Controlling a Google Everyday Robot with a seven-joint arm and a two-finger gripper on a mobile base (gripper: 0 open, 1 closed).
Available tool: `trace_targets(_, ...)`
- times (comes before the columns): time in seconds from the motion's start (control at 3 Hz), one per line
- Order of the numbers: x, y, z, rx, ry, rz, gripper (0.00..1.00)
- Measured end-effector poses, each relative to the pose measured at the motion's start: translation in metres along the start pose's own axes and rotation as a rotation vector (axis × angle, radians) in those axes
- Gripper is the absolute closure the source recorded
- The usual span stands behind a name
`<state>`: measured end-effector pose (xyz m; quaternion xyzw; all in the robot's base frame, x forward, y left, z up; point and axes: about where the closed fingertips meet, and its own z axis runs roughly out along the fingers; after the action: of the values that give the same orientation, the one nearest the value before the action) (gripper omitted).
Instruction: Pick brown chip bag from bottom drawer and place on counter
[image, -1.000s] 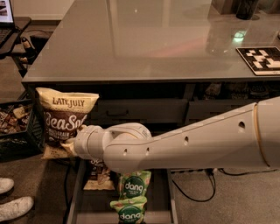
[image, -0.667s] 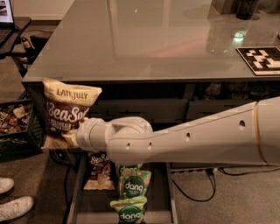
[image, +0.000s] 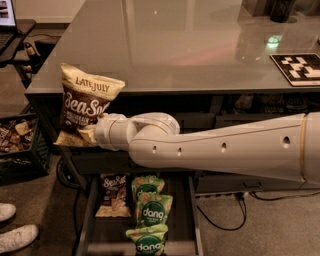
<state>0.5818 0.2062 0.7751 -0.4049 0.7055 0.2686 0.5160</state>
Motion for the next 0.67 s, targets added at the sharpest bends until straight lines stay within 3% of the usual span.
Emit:
trace_targets(0.33, -0.016, -0.008, -0.017, 0.034, -0.022, -0.013, 1.00)
trace_targets(0.67, -0.050, -0.028, -0.053, 0.112, -0.061, -0.056, 1.00)
